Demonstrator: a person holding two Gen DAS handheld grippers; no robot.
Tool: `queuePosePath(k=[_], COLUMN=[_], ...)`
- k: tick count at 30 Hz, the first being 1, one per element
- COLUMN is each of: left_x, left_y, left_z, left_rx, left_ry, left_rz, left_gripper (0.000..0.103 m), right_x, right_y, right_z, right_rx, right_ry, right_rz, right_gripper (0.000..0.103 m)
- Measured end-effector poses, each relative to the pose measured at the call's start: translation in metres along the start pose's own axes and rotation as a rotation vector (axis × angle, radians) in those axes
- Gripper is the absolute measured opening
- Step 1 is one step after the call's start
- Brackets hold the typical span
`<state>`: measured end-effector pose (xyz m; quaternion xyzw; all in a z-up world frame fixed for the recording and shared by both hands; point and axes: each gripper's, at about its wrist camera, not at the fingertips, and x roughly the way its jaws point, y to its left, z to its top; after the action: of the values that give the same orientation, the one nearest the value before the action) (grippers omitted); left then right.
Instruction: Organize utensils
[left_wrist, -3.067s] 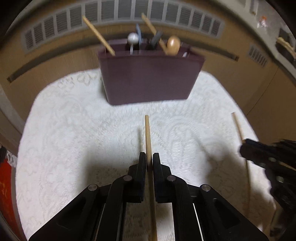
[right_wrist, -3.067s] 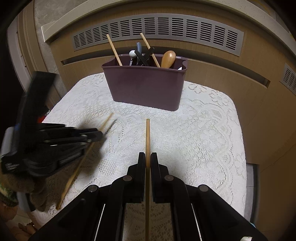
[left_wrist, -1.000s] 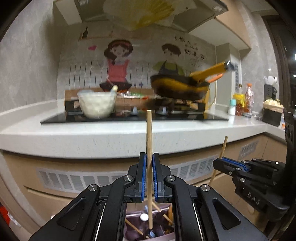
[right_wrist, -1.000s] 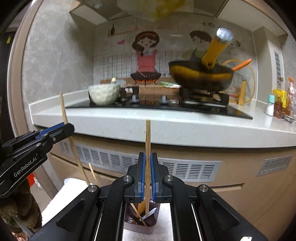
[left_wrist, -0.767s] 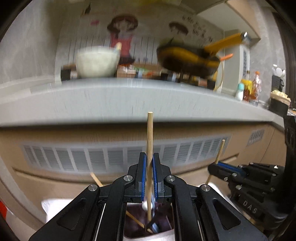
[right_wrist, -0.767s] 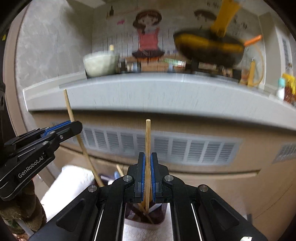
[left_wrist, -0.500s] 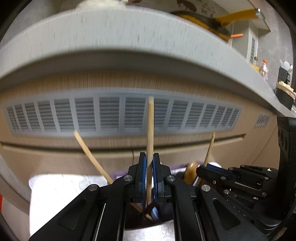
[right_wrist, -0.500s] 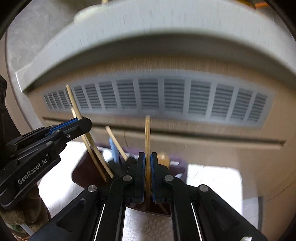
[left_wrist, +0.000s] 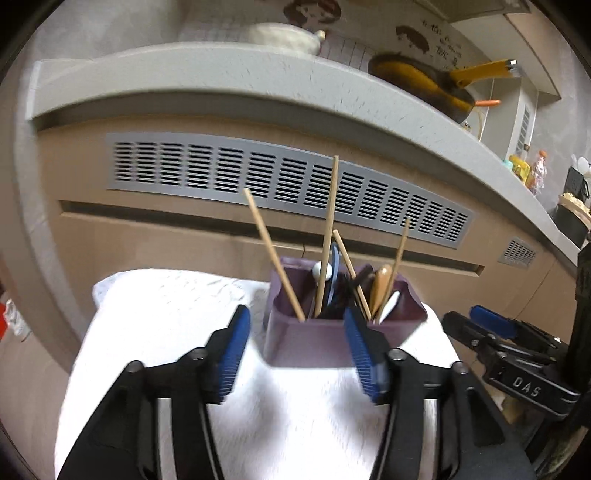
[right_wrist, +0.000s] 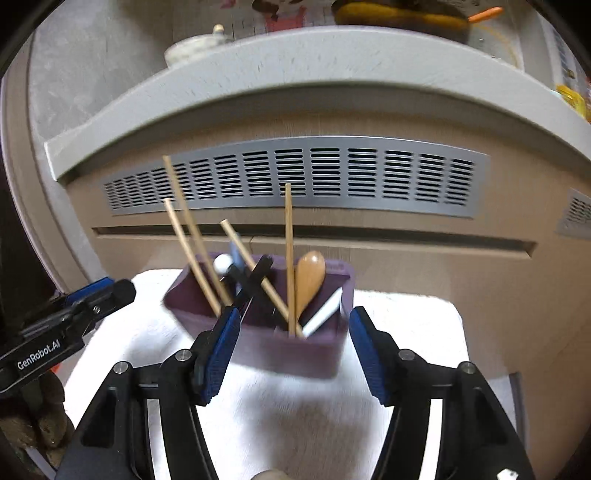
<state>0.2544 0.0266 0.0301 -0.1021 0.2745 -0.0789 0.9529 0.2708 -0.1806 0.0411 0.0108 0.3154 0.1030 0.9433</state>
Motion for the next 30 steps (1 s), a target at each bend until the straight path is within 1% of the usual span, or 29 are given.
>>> queuePosePath(k=[1,2,3,4,5,9,10,11,13,17,19,21,24,30], left_x=[-0.014,-0.028,-0.041,-0.052,-0.063,-0.098,-0.105,-0.11,-0.117,-0.131,-0.133,-0.137,-0.139,-0.137], left_y=[-0.001,-0.003,-0.004,-0.007,-0.008,-0.025,-0.028,-0.031,-0.035,-0.039,-0.039,-0.039,-0.038,-0.037], left_z=[-0.007,-0.014,-0.019,-0.026,-0.032,-0.061,-0.069,-0.075,-0.085,-0.103,-0.106,-0.108,-0.109,-0.109], left_rx=[0.003,0.009,0.016,0.027,0.04,0.108,0.123,0.14,0.162,0.169,0.17,0.169,0.165,0.17], left_ry=[-0.021,-0.045,-0.065,-0.088,-0.106,-0.166,-0.169,-0.153,-0.128,-0.128,-0.12,-0.128,-0.14,-0.137], left_rz=[0.008,0.014,0.021,0.026,0.03,0.041,0.04,0.047,0.055,0.06,0.071,0.081,0.104,0.118], left_gripper=[0.067,0.074,0.077,0.082,0.088,0.102,0.103,0.103,0.103,0.103,0.103,0.103,0.103,0.103], right_x=[-0.012,-0.024,-0.037,-0.045,-0.056,-0.088,-0.095,-0.103,-0.113,-0.136,-0.142,-0.146,-0.151,-0.161], right_y=[0.002,0.004,0.007,0.006,0.008,0.013,0.015,0.017,0.021,0.02,0.021,0.021,0.021,0.022], right_z=[-0.007,-0.016,-0.025,-0.028,-0.037,-0.062,-0.07,-0.076,-0.084,-0.104,-0.112,-0.12,-0.125,-0.125], right_rx=[0.003,0.004,0.008,0.014,0.021,0.017,0.013,0.01,0.015,0.036,0.037,0.03,0.022,0.018], right_ry=[-0.008,-0.018,-0.032,-0.044,-0.06,-0.097,-0.106,-0.114,-0.126,-0.159,-0.178,-0.183,-0.182,-0.206], right_rz=[-0.007,-0.016,-0.026,-0.037,-0.049,-0.088,-0.1,-0.113,-0.124,-0.152,-0.178,-0.193,-0.19,-0.186], right_gripper=[0.061,0.067,0.072,0.08,0.084,0.086,0.089,0.093,0.094,0.094,0.094,0.094,0.094,0.094])
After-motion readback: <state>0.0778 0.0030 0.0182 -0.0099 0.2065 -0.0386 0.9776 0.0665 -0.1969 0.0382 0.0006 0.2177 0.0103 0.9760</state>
